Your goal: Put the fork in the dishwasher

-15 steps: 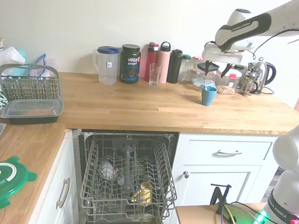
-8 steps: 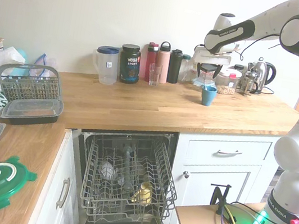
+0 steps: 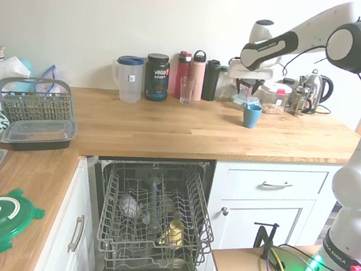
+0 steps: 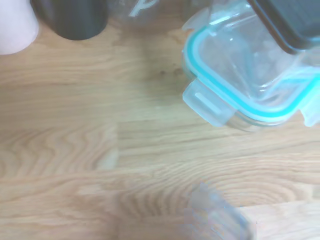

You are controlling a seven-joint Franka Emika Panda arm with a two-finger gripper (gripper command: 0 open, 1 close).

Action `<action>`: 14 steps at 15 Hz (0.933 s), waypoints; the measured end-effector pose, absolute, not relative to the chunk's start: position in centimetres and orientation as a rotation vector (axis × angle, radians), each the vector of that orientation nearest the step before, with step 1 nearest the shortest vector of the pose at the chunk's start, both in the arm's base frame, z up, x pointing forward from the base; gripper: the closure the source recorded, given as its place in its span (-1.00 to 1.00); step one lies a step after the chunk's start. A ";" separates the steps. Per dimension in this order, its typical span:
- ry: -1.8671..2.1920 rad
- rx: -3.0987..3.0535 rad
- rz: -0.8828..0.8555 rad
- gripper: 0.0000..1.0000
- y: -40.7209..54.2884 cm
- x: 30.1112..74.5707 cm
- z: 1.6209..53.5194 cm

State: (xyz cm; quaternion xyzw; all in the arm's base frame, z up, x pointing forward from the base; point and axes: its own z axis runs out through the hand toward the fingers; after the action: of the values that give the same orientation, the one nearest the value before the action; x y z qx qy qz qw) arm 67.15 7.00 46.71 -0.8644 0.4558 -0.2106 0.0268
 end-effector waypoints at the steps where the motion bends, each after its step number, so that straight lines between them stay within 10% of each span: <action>1: 1.424 -2.669 -0.649 1.00 6.3 67.3 46.4; 14: 1.403 -2.677 -0.647 1.00 6.7 67.7 45.2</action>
State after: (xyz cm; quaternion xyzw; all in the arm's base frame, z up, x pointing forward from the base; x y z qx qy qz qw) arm 67.69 6.69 45.21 -0.8659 0.4537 -0.2091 0.0254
